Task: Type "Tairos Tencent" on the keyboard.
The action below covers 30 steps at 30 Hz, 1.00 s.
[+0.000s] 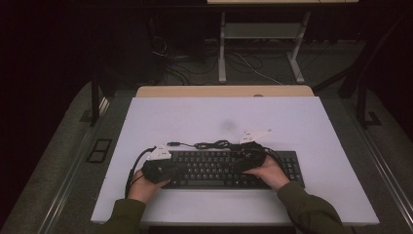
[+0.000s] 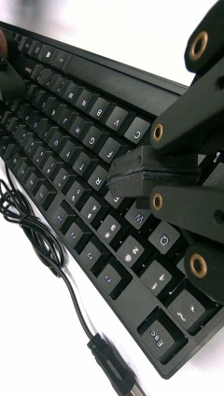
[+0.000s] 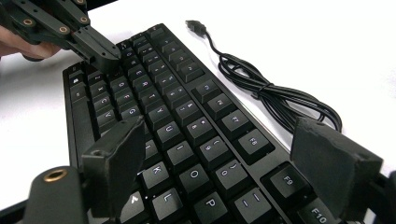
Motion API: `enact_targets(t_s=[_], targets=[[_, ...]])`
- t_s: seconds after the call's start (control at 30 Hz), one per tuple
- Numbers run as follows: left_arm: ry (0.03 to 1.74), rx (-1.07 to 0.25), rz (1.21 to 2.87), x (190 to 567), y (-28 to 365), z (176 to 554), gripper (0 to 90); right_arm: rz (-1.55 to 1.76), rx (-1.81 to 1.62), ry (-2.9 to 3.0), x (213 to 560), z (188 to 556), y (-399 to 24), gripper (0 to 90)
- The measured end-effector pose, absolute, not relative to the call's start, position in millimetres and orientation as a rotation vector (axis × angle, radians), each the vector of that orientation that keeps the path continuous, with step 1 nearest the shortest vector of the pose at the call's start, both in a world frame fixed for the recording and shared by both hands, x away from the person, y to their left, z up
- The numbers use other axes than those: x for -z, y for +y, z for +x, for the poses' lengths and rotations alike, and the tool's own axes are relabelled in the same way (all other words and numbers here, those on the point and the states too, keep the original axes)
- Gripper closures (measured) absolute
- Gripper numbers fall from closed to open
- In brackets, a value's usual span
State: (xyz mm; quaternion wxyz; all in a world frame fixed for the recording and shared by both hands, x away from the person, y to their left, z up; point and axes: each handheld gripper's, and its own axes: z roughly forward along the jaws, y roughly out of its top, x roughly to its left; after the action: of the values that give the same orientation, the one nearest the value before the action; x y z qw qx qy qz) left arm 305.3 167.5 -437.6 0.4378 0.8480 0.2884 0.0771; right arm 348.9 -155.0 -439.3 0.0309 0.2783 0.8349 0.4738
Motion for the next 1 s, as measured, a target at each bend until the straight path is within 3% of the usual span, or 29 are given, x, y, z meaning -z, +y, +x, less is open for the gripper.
enact_targets(t_s=[1.0], targets=[[0.720, -0.192, 2.114, 439.8, 166.3, 306.6, 88.7, 0.863, -1.459, 2.572, 439.4, 348.7, -154.7, 17.7]])
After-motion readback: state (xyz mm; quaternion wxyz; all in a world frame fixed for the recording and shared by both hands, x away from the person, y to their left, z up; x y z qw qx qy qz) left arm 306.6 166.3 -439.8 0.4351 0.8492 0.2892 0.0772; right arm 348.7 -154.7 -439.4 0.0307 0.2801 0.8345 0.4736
